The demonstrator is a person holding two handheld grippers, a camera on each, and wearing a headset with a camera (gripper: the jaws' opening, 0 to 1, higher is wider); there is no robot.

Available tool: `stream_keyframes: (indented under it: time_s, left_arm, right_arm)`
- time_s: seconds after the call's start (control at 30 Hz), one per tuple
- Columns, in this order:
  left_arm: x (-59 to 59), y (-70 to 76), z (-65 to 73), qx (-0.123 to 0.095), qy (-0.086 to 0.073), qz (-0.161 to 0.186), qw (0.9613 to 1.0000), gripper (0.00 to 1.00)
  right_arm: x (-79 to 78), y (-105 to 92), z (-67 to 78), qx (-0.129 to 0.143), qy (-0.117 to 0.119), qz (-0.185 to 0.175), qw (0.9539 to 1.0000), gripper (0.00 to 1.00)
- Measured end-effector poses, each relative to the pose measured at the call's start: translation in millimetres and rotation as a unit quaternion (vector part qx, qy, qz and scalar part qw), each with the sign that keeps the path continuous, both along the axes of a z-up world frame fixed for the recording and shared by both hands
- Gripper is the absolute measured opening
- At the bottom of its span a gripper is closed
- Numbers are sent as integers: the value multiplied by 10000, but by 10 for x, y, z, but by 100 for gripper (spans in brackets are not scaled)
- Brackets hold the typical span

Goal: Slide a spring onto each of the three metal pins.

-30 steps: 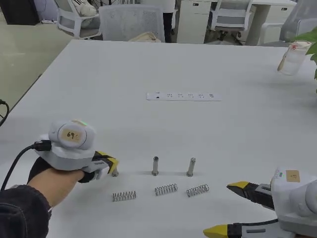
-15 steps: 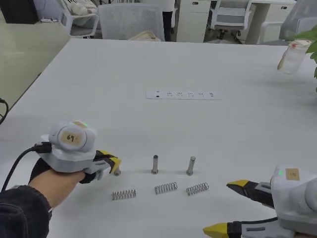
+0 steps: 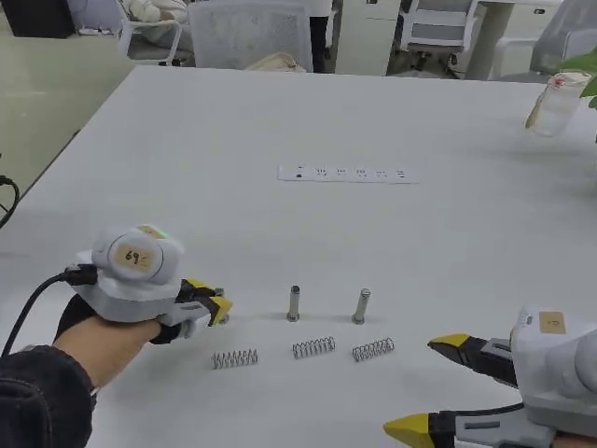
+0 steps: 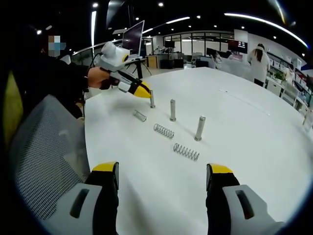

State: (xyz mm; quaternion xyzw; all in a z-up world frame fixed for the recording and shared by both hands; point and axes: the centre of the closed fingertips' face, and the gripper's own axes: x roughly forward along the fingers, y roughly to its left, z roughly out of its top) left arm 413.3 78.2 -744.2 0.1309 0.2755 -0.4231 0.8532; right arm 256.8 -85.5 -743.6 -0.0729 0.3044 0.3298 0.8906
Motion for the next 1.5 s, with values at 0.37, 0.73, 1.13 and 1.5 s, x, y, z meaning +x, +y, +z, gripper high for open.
stream_keyframes:
  time_s: [0.37, 0.73, 1.13, 1.5]
  left_arm:
    - [-82, 60, -4, -53, 58, 22, 10000, 12]
    - [-215, 179, -63, -122, 180, -7, 9998, 15]
    - [-448, 138, -172, -221, 322, -425, 9983, 17]
    - [-546, 103, -330, -161, 387, -639, 9971, 16]
  right_arm:
    - [1, -3, 5, 0, -13, 2, 10000, 72]
    - [-5, 7, 0, -8, -5, 27, 10000, 72]
    - [-20, 11, -9, -8, 20, 31, 10000, 72]
    - [-22, 14, -12, -16, 32, 27, 10000, 72]
